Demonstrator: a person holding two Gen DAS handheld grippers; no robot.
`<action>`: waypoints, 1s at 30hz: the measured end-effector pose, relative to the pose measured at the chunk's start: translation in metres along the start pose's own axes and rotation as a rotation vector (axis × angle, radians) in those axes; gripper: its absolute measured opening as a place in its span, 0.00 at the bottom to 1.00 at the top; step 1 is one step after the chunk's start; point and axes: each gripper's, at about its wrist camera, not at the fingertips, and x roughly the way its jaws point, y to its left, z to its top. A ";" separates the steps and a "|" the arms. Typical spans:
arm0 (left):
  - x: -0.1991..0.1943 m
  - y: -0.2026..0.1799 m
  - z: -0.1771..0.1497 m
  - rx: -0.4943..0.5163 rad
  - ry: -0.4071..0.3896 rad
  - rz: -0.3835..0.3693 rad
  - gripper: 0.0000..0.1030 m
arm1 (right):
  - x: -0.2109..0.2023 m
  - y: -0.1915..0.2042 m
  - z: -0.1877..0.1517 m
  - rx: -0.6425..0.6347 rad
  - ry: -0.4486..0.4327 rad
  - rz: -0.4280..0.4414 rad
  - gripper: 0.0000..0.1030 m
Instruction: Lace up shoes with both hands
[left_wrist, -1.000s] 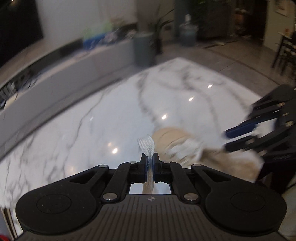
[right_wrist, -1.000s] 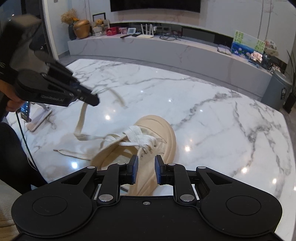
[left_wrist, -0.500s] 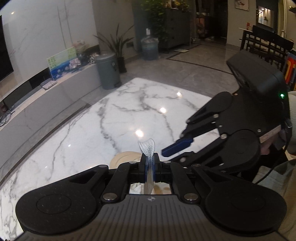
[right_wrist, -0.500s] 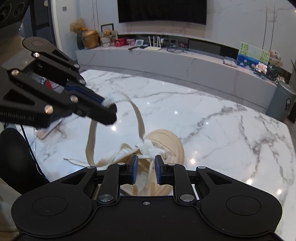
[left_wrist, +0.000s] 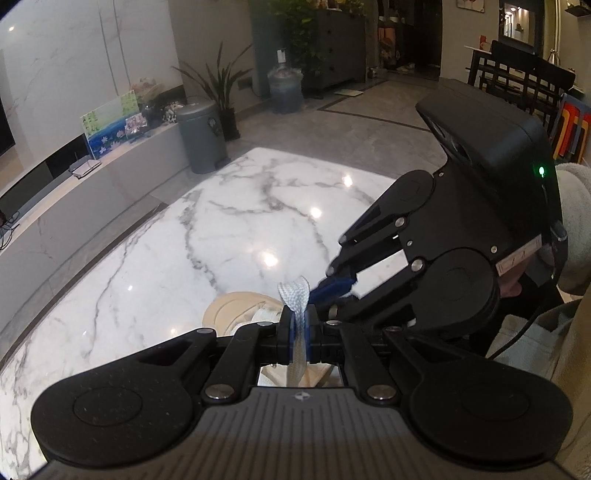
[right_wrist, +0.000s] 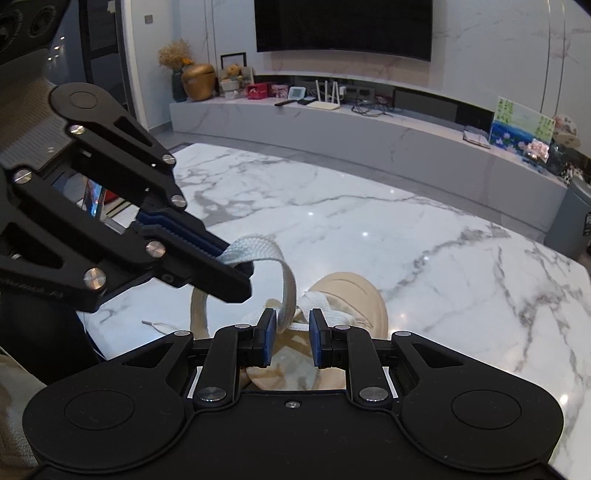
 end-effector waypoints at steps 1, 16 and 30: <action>0.000 0.000 -0.001 0.000 0.005 0.002 0.04 | 0.000 0.000 0.000 -0.001 0.000 0.002 0.03; 0.022 0.001 -0.031 0.016 0.150 0.060 0.21 | -0.003 0.011 -0.008 -0.129 -0.007 -0.130 0.02; 0.032 -0.023 0.008 0.215 0.129 0.058 0.28 | -0.002 0.019 -0.017 -0.236 0.006 -0.173 0.02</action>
